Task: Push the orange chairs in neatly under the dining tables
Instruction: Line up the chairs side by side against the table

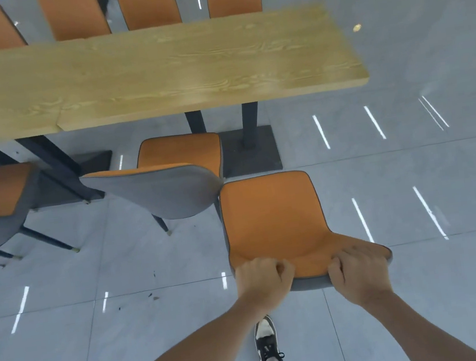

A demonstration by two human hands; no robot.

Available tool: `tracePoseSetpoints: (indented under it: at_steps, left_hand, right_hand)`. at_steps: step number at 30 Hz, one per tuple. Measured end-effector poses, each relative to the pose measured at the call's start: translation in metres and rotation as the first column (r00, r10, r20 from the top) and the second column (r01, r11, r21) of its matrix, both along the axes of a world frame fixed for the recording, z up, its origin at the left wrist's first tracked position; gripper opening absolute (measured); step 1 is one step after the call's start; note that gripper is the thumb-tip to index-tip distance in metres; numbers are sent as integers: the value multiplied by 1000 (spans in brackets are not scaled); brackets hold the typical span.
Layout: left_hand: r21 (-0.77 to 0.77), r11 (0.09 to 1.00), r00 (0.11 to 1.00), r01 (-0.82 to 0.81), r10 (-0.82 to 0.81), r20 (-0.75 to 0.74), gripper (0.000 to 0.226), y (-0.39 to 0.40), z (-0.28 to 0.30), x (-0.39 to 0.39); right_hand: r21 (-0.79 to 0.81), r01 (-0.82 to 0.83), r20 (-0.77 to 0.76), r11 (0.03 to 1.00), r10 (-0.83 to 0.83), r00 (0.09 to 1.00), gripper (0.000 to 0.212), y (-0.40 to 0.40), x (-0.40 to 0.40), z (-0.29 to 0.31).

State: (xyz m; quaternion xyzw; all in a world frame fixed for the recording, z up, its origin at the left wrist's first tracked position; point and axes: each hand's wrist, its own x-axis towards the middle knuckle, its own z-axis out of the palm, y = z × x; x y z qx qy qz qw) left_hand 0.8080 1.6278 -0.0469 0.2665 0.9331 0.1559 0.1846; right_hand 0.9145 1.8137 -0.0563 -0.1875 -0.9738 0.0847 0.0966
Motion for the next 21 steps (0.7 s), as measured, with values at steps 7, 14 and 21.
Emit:
tracePoseSetpoints:
  at_steps: [7, 14, 21]
  left_hand:
    - [49, 998, 999, 34, -34, -8, 49, 69, -14, -58]
    - [68, 998, 998, 8, -4, -61, 50, 114, -16, -120]
    - [80, 995, 988, -56, 67, -141, 47, 122, -18, -199]
  right_hand:
    - [82, -3, 8, 997, 2, 1000, 33, 69, -54, -5]
    - [51, 5, -29, 999, -3, 1000, 32, 120, -125, -8]
    - [110, 33, -170, 993, -14, 985, 33, 121, -198, 0]
